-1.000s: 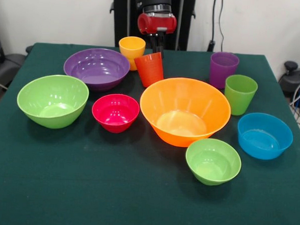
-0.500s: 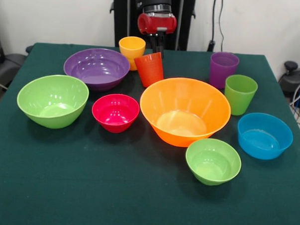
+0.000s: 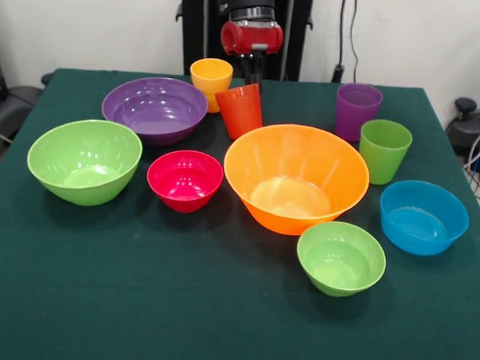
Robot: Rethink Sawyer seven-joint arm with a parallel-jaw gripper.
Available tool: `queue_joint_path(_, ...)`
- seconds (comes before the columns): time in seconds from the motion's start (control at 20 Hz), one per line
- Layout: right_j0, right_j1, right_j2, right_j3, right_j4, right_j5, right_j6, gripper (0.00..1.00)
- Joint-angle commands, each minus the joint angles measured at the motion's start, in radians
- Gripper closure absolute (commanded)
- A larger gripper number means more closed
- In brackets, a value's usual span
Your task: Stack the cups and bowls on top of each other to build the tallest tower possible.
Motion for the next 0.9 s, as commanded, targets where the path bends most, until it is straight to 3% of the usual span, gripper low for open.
queue_joint_path(0.05,0.014,-0.002,0.092,-0.098,0.014,0.056,-0.084,1.0)
queue_joint_path(0.9,0.017,-0.01,0.094,-0.098,0.017,0.087,-0.06,1.0)
